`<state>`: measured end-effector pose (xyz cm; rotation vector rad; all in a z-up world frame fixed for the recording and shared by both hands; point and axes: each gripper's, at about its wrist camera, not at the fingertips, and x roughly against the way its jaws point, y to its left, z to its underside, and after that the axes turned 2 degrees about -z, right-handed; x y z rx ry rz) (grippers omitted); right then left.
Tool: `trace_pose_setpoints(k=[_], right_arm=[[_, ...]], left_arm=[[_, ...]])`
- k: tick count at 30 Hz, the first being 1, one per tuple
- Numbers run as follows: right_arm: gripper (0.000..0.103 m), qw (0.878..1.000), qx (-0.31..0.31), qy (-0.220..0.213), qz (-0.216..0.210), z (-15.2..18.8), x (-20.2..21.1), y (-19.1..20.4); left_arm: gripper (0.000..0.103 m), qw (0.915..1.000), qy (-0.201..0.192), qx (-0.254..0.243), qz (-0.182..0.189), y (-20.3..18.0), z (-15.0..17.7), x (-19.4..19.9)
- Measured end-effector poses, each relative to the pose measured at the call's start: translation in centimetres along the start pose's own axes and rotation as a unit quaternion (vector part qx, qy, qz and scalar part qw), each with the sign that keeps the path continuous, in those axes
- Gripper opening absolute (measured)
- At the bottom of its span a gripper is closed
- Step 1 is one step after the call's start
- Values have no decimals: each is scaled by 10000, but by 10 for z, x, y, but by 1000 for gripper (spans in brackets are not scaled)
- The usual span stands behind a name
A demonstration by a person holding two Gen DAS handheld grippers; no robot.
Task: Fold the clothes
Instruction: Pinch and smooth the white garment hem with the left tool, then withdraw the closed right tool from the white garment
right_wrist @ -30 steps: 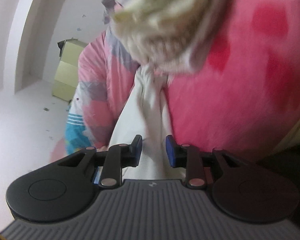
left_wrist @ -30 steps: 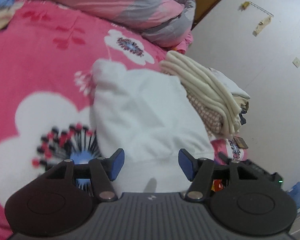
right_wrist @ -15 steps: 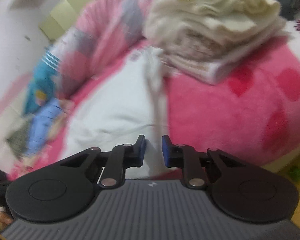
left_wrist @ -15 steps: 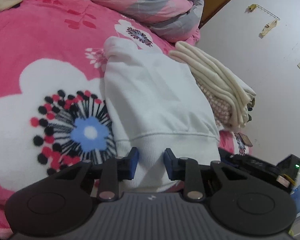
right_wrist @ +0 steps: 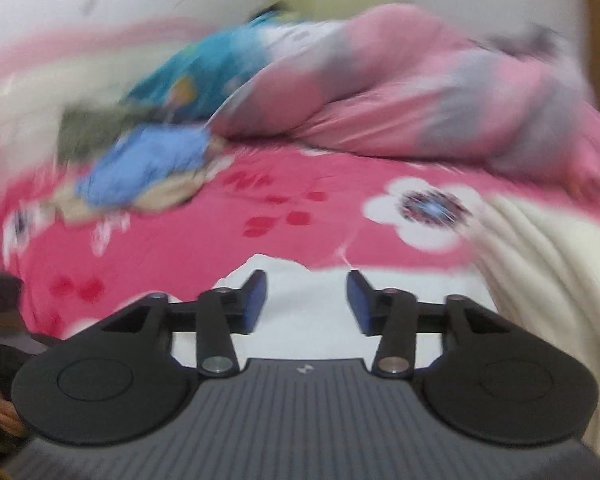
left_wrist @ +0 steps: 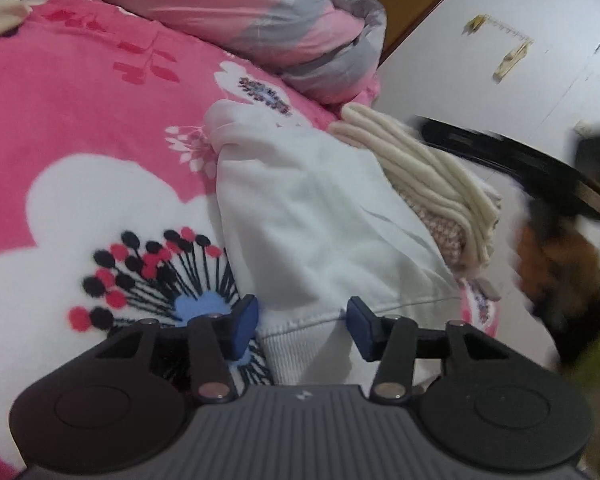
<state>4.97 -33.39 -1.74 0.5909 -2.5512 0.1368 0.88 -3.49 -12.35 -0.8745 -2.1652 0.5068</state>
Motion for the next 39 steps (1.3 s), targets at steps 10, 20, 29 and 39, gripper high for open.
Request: trace_pose_setpoints(k=[10,20,29,39], right_arm=[[61,9779,-20,1691,-1227,-51,-154,-45],[7,9701,-200,1894,-1504,-52,-161,-36],[0,9875,-985,1108,-538,-37,-145,-79],[79,9866,-320,1026,-1224,-68,-127,-49]], left_arm=[[47,9966,-374,-220,702,24,15,1],[45,9955,-426,-441,725,22,18,0],[44,9951,-422,-476,757,25,18,0],[44,9950,-444,-505,737,24,19,-1]])
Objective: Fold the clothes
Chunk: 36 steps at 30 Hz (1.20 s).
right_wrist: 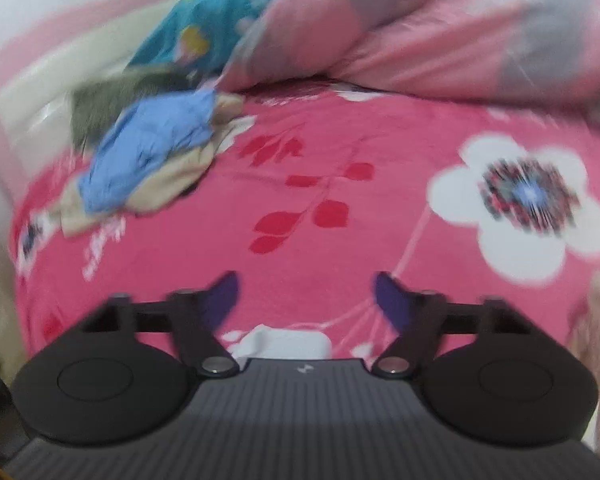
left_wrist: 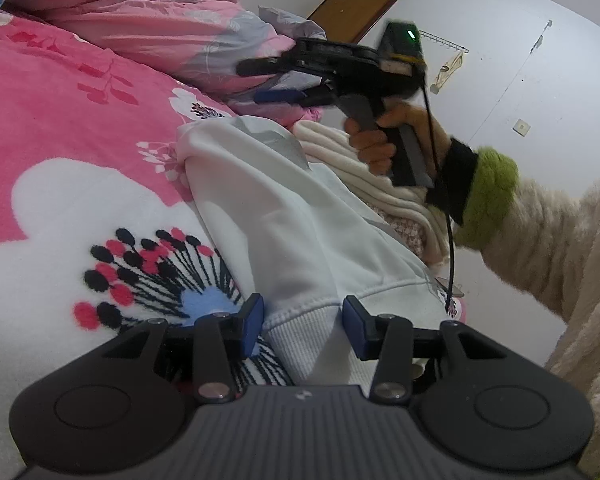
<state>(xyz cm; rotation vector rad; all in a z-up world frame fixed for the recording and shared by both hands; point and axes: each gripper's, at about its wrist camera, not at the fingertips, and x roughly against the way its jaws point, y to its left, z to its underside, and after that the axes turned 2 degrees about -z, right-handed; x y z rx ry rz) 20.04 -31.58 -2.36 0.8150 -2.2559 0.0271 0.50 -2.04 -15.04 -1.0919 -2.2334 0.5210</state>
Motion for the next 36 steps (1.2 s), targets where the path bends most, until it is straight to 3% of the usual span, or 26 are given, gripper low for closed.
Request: trace_pose_setpoints(k=[3,5,6,7,8,11,14,17,21,25,29,30,32,36], right_arm=[[79,9916,954,830,-283,-17,-40,31],[76,9733,1613,1599,-340,-18,-71,50],[66,9607,1908,1985,-355,-18,-86,58],[32,9485,2029,2413,-306,-15,-100,62],[23,9382,2061,2768,-269,-12,-109,63],[16,9343,2300,2719,-164,-15,-103,72],[8,9536,2137,2122,-40,-26,-82,74],[4,9756,1495,1582,279,-34,-72,57],[0,9837,1002,1231,850,-31,-77,29],[0,9922,87,793,954,-39,-65,-9],[6,9945,-529,854,291,-41,-62,-14],[15,9940,-613,900,101,-40,-63,-12],[28,9950,-677,715,193,-38,-53,-6],[28,9906,-1239,-23,570,-25,5,-18]], left_arm=[[44,10000,-9,-27,-10,-1,1,0],[44,10000,-10,-39,-11,-1,1,0],[44,10000,-9,-45,-11,-1,1,0],[44,10000,-10,-48,-10,-1,1,0],[44,10000,-10,-49,-7,0,1,0],[44,10000,-9,-59,-1,0,0,0],[44,10000,-8,-68,5,0,1,0],[43,10000,-13,-68,7,1,1,-1],[44,9999,-16,-118,-17,0,1,-2],[44,9999,-14,-105,-6,0,1,-1],[44,9999,-16,-100,-2,1,1,-1],[44,10000,-15,-98,-2,0,0,-2],[44,10000,-17,-84,3,0,0,-1],[44,9999,-36,-93,10,0,1,1]])
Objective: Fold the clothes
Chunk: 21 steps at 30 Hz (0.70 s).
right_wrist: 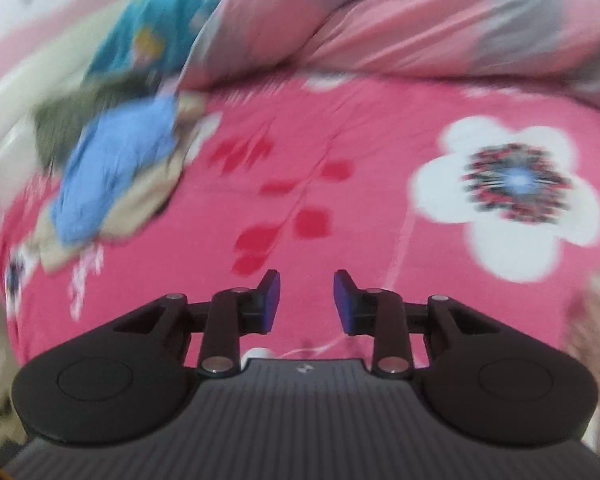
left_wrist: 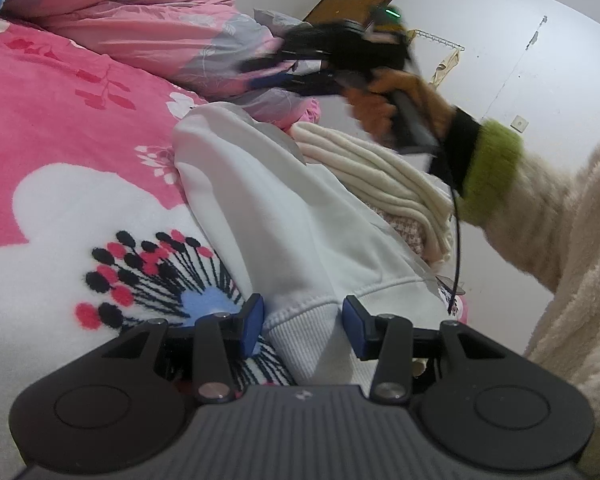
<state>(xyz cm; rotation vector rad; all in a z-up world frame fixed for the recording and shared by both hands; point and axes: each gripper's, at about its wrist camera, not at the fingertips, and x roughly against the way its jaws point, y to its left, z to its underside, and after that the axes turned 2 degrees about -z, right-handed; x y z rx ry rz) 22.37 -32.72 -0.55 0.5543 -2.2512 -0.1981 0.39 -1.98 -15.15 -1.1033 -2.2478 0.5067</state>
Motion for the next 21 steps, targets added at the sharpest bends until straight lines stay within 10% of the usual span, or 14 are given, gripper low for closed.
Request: trace_pose_setpoints(k=[7,12,18,21], right_arm=[[29,9960,-630,-413,481,71,79,-44],[25,9956,450,73,821,115,51,-48],[7,9763,183,-464,2107,109,56,-84],[10,9832,430,-582,1678,106,54,-70]], left_arm=[[45,10000,-29,73,45,2,0,1],[45,9997,-23,200,114,6,-2,2],[45,9995,6,292,156,8,-2,4],[45,9993,21,331,182,9,-3,4]])
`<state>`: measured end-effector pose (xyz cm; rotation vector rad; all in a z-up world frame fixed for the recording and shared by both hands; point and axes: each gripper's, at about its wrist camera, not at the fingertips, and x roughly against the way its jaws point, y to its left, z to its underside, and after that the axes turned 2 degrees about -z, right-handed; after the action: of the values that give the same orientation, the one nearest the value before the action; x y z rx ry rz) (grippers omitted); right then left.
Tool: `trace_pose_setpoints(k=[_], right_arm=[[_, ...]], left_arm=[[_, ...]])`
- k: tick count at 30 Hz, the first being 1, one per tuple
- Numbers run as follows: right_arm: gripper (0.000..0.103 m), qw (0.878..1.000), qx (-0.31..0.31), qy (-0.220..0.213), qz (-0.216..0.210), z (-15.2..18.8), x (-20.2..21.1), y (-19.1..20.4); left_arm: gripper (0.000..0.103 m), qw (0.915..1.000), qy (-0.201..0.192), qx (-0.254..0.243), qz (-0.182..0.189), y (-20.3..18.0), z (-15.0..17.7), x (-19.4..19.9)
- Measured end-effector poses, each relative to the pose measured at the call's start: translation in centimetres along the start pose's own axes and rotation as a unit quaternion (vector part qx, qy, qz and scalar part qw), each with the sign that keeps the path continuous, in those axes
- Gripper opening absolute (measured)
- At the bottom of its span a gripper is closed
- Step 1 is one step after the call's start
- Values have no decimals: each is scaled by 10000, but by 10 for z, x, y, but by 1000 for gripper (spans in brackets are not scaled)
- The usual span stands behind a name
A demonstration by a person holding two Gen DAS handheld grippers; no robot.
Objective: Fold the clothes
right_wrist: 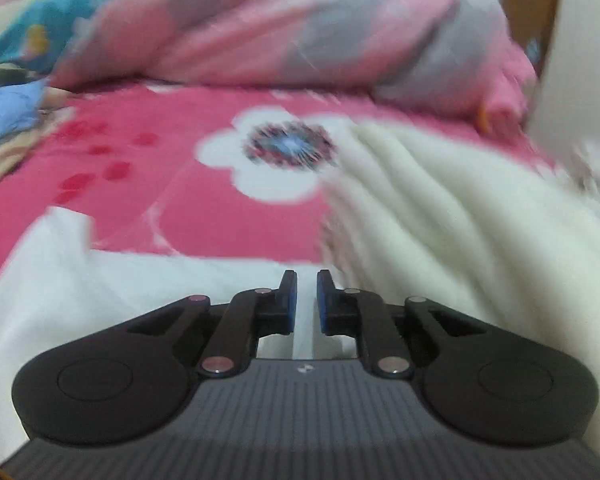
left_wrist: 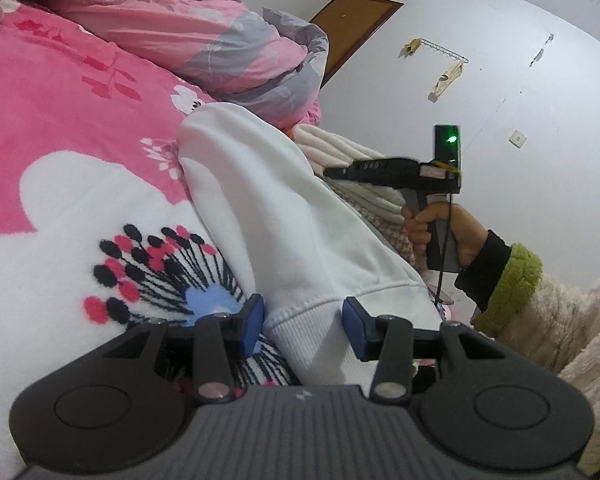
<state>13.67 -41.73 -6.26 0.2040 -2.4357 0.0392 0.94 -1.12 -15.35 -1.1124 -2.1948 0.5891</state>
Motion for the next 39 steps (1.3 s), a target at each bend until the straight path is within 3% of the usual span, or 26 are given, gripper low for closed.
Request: trace_pose_setpoints(k=[3,7,9,12,15,18,21,25,27,29,33,36,39], right_arm=[[11,9989,173,-141,-405,-4,0,12],[8,9990,-151,423,33,-8,-51,-8],[10,9981,-58,288,544,-20,-49,-2],[13,9998,132,-144,-77,-35,-20,18],[15,9932,172,32,-1153,-40,7,31],[17,9842,151,447,-1709,-34,0,38],[16,9914,249,939,-878,-24,-52,40],[18,9975,17,557,427,-31,-76,21],[19,9983,-201,270,472,-35,-58,15],[19,9984,-504,54,254,-34,-25,12],[25,9962,-624,-390,-473,-16,45,24],[26,9928,-527,-369,-1011,4,80,45],[26,9900,-629,-331,-1216,28,101,60]], left_arm=[[45,10000,4,16,29,1,0,-1],[45,10000,8,37,64,2,0,0],[45,10000,14,24,72,2,0,0],[45,9999,17,-13,98,3,1,1],[45,9999,22,-24,138,4,1,1],[45,9999,25,-58,153,4,2,2],[45,9999,27,-76,148,4,2,2],[45,9999,45,-115,114,2,3,4],[45,9999,50,-113,117,2,3,4],[46,9999,50,-49,142,3,2,4],[45,9998,44,76,169,4,2,5],[42,9993,68,298,195,6,1,8],[23,9976,130,674,79,11,1,13]])
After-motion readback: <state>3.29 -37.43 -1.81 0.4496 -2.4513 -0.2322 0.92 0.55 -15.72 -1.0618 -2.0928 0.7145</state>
